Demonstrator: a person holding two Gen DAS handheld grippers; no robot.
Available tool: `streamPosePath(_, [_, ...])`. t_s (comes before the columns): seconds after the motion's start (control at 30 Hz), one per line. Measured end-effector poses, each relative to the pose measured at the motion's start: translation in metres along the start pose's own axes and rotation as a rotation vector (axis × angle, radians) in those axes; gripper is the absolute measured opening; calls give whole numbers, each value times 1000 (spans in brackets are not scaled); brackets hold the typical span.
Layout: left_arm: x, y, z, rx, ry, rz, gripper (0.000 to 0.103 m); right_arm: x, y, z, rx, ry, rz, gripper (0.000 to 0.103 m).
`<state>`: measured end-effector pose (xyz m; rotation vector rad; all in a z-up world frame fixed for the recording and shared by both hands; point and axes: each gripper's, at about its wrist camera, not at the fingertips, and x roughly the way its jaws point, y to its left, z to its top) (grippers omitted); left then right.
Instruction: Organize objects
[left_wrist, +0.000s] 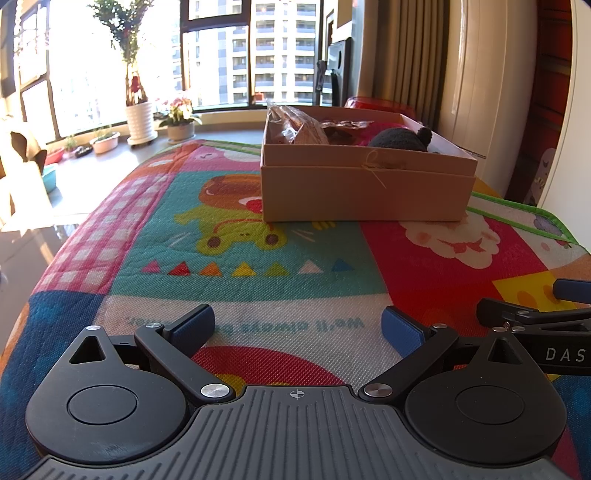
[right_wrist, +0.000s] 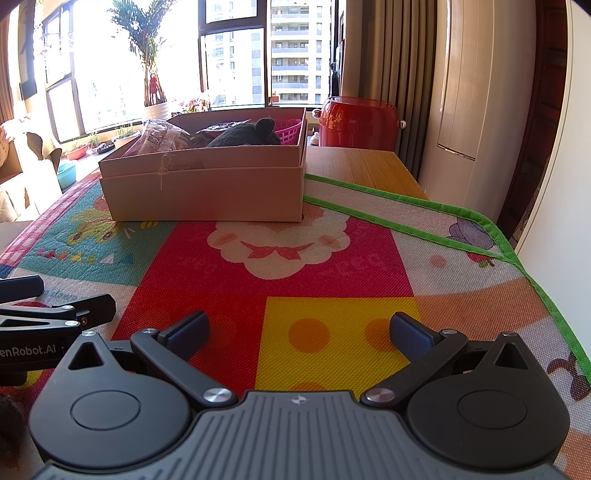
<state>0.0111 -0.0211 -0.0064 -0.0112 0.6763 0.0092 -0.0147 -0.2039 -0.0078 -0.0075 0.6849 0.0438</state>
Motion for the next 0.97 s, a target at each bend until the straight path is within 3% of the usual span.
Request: streamPosePath(0.97, [-1, 1, 0, -4, -2, -5, 100, 0, 0, 0, 0, 0, 0, 103])
